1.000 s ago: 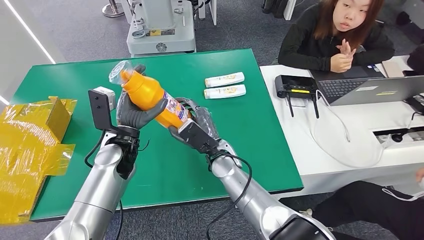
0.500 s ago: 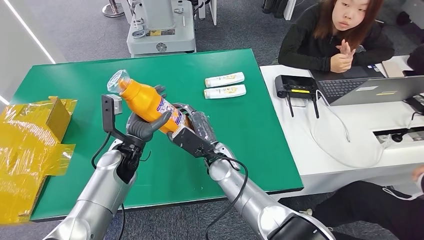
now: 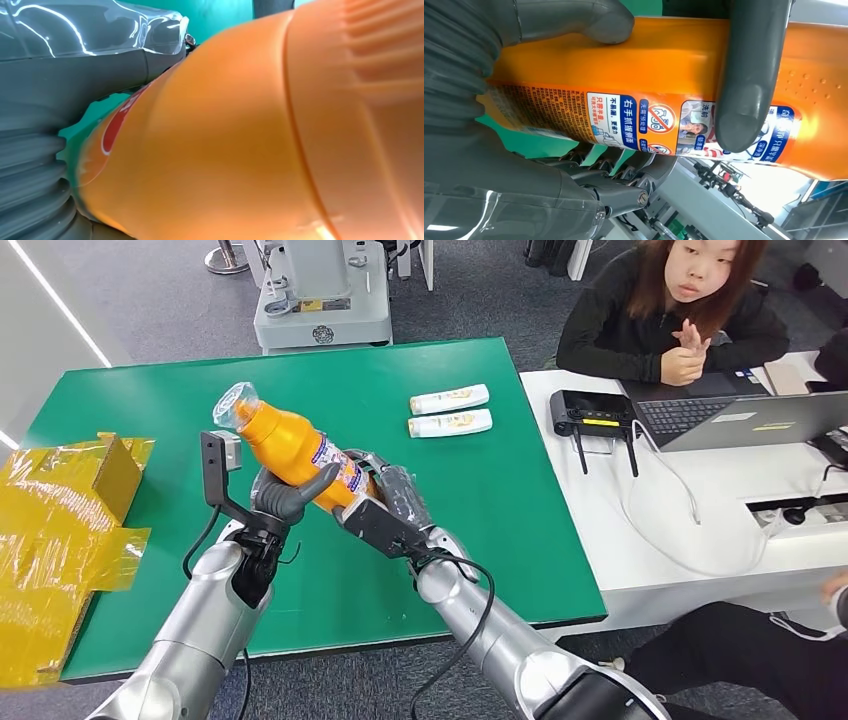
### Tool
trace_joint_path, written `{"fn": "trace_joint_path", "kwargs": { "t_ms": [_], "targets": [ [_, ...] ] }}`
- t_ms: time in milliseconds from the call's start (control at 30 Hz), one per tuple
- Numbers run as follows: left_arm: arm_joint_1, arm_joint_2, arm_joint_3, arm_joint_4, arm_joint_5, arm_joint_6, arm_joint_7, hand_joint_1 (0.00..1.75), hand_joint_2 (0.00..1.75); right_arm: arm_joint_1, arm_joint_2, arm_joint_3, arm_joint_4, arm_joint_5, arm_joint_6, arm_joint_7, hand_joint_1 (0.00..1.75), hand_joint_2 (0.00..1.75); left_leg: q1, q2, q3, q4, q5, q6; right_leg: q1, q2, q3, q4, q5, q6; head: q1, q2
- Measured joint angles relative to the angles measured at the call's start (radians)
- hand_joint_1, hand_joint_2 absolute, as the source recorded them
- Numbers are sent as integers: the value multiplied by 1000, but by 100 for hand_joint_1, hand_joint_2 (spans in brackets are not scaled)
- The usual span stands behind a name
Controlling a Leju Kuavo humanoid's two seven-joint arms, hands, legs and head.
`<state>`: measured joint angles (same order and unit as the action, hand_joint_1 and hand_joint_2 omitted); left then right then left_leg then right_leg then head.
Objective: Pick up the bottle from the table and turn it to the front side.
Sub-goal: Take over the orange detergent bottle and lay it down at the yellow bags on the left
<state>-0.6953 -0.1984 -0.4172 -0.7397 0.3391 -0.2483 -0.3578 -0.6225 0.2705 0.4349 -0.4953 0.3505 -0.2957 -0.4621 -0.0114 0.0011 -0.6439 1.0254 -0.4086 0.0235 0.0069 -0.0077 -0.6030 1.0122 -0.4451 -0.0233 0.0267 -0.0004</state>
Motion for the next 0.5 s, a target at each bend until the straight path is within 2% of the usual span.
{"fn": "trace_joint_path", "kwargs": {
  "t_ms": [33,133,167,233,267,300,367,433,500],
  "targets": [
    [0,0,0,0,0,0,0,156,175,0,0,0,0,0,0,0,175,175,0,0,0,0,0,0,0,0,0,0,0,0,0,0],
    [0,0,0,0,0,0,0,70,175,0,0,1,3,0,0,-1,175,175,0,0,0,0,0,0,0,0,0,0,0,0,0,0],
    [0,0,0,0,0,0,0,59,175,0,0,2,3,0,0,-1,175,175,0,0,0,0,0,0,0,0,0,0,0,0,0,0],
    [0,0,0,0,0,0,0,59,175,0,0,2,3,0,0,-1,175,175,0,0,0,0,0,0,0,0,0,0,0,0,0,0],
    [0,0,0,0,1,1,0,79,175,0,0,2,3,0,0,0,175,175,0,0,0,0,0,0,0,0,0,0,0,0,0,0],
    [0,0,1,1,4,6,0,90,175,0,0,2,4,0,-1,0,175,175,0,0,0,0,0,0,0,0,0,0,0,0,0,0],
    [0,0,6,3,11,23,-11,86,175,-1,0,2,8,1,-2,2,175,175,0,0,0,0,0,0,0,0,0,0,0,0,0,0],
    [1,0,10,4,13,37,-28,47,175,-4,0,3,12,2,-4,4,175,175,0,0,0,0,0,0,0,0,0,0,0,0,0,0],
    [2,0,12,5,9,47,-41,23,175,-6,0,3,14,4,-3,6,175,175,0,0,0,0,0,0,0,0,0,0,0,0,0,0]
  ]
}}
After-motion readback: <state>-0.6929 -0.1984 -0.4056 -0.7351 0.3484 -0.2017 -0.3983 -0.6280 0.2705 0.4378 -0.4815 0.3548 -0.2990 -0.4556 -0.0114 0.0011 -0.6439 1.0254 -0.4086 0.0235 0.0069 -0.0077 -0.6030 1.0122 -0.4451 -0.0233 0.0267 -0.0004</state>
